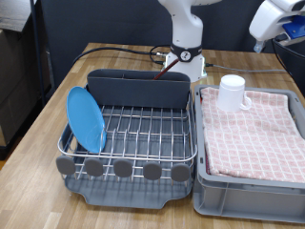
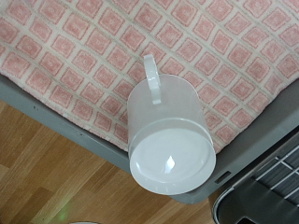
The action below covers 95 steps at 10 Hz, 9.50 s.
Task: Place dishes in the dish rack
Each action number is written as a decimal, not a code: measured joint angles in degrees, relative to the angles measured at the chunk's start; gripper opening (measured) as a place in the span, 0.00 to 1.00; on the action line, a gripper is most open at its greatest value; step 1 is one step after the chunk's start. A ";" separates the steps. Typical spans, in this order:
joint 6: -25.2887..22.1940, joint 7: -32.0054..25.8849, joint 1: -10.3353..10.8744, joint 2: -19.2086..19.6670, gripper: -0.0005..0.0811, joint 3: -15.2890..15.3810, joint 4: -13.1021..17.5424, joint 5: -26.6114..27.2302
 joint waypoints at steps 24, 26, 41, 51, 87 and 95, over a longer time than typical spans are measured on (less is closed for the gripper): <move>1.36 -2.91 0.01 8.00 0.99 3.09 3.18 -2.33; 2.70 -2.69 0.01 10.18 0.99 3.53 2.80 -3.59; 8.09 -5.00 0.00 17.50 0.99 4.28 -0.37 -7.66; 11.71 -4.98 -0.03 17.72 0.99 3.35 -5.61 -11.23; 21.81 2.45 -3.60 12.33 0.09 -8.42 7.04 -10.15; 22.44 6.20 -5.14 16.18 0.09 -11.50 12.46 -6.87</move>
